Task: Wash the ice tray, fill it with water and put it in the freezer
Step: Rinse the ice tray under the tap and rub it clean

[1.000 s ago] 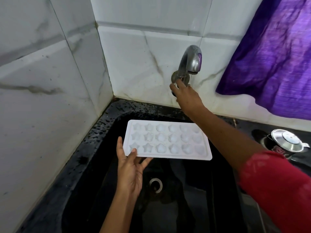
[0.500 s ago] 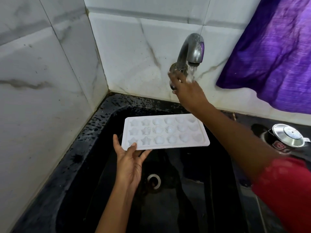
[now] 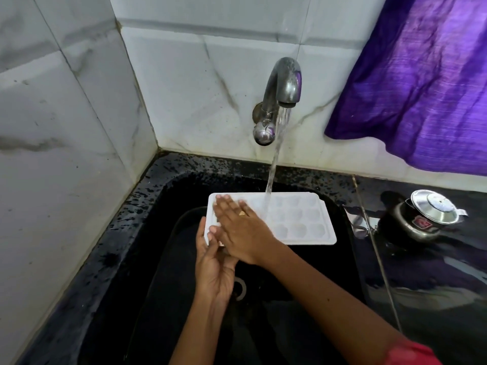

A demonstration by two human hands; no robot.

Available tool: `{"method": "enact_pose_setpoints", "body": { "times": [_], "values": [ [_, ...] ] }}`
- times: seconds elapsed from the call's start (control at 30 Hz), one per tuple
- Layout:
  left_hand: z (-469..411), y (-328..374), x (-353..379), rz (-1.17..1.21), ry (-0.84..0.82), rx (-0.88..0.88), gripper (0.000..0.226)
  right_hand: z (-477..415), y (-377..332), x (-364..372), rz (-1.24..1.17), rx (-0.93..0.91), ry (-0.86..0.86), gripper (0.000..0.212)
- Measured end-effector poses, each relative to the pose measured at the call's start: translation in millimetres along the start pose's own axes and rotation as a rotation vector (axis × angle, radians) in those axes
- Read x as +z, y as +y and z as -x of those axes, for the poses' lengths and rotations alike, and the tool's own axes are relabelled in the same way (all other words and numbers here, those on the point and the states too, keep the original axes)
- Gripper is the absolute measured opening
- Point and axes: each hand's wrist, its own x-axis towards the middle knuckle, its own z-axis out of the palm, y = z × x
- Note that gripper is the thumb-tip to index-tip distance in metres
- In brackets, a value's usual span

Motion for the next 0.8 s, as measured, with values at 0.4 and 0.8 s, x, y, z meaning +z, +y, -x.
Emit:
{"method": "enact_pose_setpoints", "body": {
  "times": [0.4,0.8],
  "values": [
    [-11.2,13.4,-10.6,-0.047,0.026,0.083,0.034,22.4,5.7,0.4,-0.088,0.026,0.019,0.066],
    [-21.4,56.1,-36.2,-0.694,0.058,-0.016,0.025,43.2,42.6,-45.3,0.037,0.03,0.173,0.024]
  ]
}}
